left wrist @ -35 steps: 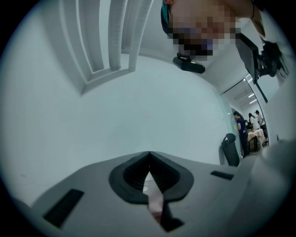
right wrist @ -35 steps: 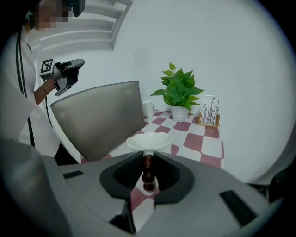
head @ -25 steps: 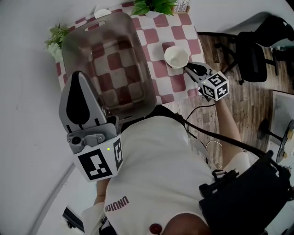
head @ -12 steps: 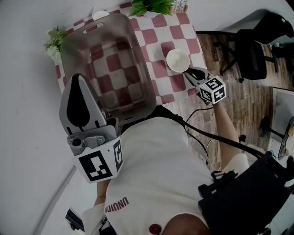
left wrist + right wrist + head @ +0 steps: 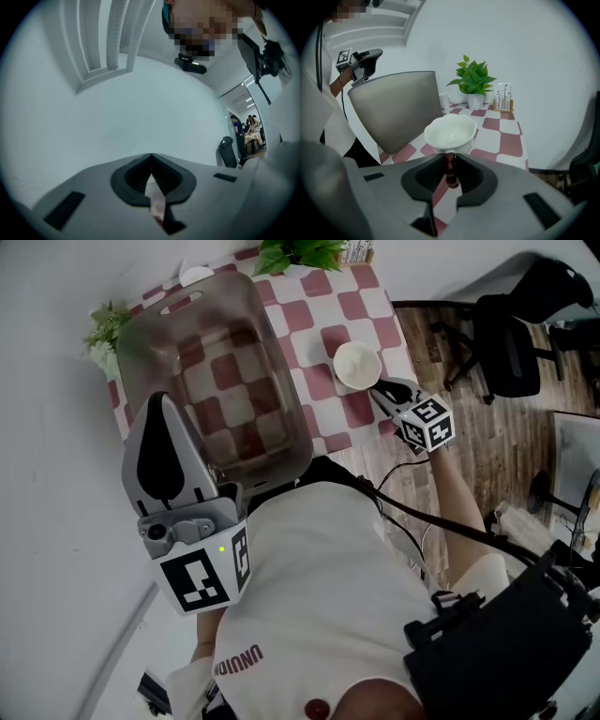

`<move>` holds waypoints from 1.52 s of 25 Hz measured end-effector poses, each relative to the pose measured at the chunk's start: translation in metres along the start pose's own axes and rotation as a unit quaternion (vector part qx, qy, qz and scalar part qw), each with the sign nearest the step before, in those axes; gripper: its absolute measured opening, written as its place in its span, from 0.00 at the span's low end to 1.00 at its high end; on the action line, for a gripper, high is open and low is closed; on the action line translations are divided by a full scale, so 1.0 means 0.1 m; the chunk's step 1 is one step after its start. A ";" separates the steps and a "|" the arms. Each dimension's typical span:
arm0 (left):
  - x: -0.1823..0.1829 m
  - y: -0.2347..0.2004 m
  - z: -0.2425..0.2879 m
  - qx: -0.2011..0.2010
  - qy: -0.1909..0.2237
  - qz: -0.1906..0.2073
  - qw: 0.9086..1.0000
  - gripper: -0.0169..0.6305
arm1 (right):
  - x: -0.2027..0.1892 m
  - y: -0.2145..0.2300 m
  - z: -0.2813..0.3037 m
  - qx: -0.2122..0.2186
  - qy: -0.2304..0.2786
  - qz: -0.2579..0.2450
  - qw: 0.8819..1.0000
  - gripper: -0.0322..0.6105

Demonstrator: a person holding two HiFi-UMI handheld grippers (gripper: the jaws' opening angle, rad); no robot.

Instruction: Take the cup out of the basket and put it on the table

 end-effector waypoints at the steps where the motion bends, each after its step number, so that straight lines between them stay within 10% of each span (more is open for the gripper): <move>1: 0.00 0.00 0.00 0.000 0.000 -0.001 1.000 0.04 | 0.00 0.00 0.00 0.000 0.002 0.003 1.000 0.18; 30: 0.00 -0.06 0.02 -0.005 0.012 -0.035 0.999 0.04 | 0.55 -0.09 -0.39 -0.062 0.061 -0.022 0.996 0.28; 38: -0.02 -0.13 0.04 0.002 0.010 -0.044 0.999 0.04 | 0.95 -0.20 -0.54 -0.110 0.112 -0.055 0.986 0.12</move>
Point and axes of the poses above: the fingertips, and each gripper's own axes: z forward along the fingers, y to its right, x out of its top, the point moved 6 cm from there along -z, backward along the fingers, and after that the axes turned 15 degrees about x, right-handed, at the moved point
